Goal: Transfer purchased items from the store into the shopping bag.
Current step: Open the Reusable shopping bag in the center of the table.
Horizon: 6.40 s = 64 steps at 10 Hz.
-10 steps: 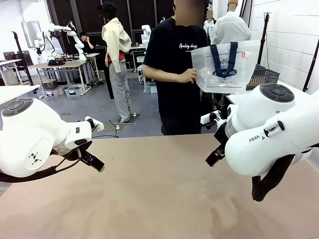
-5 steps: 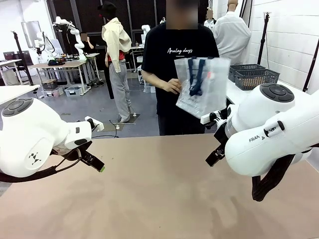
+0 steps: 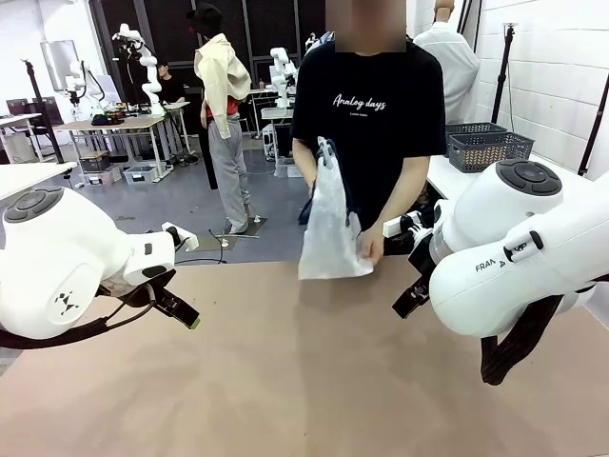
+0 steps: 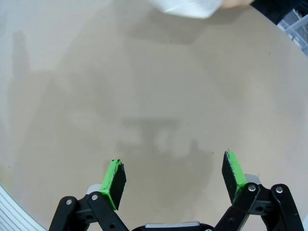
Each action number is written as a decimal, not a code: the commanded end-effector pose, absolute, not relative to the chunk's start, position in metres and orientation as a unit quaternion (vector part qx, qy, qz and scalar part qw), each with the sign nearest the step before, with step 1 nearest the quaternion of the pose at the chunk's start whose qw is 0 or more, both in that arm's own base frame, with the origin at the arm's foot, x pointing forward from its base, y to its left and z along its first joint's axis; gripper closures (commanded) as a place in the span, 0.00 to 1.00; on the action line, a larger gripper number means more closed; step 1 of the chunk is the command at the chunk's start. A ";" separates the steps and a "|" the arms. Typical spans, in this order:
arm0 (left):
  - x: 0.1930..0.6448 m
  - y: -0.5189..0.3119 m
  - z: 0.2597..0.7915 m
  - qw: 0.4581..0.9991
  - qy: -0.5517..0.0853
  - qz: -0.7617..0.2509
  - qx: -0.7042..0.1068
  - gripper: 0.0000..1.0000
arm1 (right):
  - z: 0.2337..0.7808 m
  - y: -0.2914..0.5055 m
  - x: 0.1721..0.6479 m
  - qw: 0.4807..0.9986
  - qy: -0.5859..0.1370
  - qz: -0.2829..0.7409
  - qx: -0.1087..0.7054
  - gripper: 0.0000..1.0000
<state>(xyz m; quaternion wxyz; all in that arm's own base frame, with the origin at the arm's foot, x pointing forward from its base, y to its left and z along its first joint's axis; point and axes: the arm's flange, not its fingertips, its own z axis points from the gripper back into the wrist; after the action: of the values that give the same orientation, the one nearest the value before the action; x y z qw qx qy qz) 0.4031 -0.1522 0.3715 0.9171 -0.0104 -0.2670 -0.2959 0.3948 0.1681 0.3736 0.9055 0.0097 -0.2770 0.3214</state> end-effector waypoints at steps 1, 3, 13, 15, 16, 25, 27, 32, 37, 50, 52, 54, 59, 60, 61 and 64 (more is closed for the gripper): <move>0.403 -0.151 0.371 0.917 -0.267 -0.295 -0.010 0.00 | 0.374 0.168 0.395 0.905 -0.277 0.321 0.010 0.00; 0.403 -0.151 0.371 0.917 -0.267 -0.295 -0.010 0.00 | 0.374 0.168 0.395 0.905 -0.277 0.321 0.010 0.00; 0.403 -0.151 0.371 0.917 -0.267 -0.295 -0.010 0.00 | 0.374 0.168 0.395 0.905 -0.277 0.321 0.010 0.00; 0.403 -0.151 0.371 0.917 -0.267 -0.295 -0.010 0.00 | 0.374 0.168 0.395 0.905 -0.277 0.321 0.010 0.00; 0.403 -0.151 0.371 0.917 -0.267 -0.295 -0.010 0.00 | 0.374 0.168 0.395 0.905 -0.277 0.321 0.010 0.00; 0.403 -0.151 0.371 0.917 -0.267 -0.295 -0.010 0.00 | 0.374 0.168 0.395 0.905 -0.277 0.321 0.010 0.00; 0.403 -0.151 0.371 0.917 -0.267 -0.295 -0.010 0.00 | 0.374 0.168 0.395 0.905 -0.277 0.321 0.010 0.00; 0.389 -0.172 0.426 0.926 -0.222 -0.300 -0.058 0.00 | 0.409 0.215 0.386 0.923 -0.225 0.308 0.061 0.00; 0.423 -0.187 0.529 0.952 -0.243 -0.184 -0.038 0.00 | 0.523 0.269 0.401 0.959 -0.169 0.219 0.064 0.00; 0.508 -0.213 0.587 0.958 -0.205 -0.139 -0.147 0.00 | 0.637 0.323 0.510 0.973 -0.137 0.100 0.159 0.00; 0.517 -0.222 0.579 0.956 -0.179 -0.160 -0.166 0.00 | 0.638 0.344 0.542 0.979 -0.107 0.087 0.149 0.00; 0.518 -0.226 0.571 0.955 -0.160 -0.167 -0.184 0.00 | 0.628 0.362 0.563 0.983 -0.077 0.090 0.144 0.00; 0.517 -0.232 0.558 0.952 -0.130 -0.163 -0.226 0.00 | 0.592 0.377 0.593 0.988 -0.032 0.079 0.131 0.00; 0.518 -0.233 0.554 0.951 -0.124 -0.167 -0.227 0.00 | 0.588 0.377 0.596 0.988 -0.023 0.076 0.132 0.00; 0.519 -0.232 0.549 0.952 -0.121 -0.165 -0.229 0.00 | 0.584 0.377 0.599 0.988 -0.017 0.075 0.137 0.00; 0.526 -0.231 0.535 0.950 -0.113 -0.160 -0.245 0.00 | 0.576 0.382 0.605 0.986 0.001 0.074 0.147 0.00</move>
<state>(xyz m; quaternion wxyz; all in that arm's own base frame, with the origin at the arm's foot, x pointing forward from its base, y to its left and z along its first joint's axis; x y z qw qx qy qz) 0.5211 -0.2353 0.5373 0.9550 -0.2266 -0.1152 -0.1531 0.5945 0.3715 0.5686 0.9862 0.1419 -0.0151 0.0836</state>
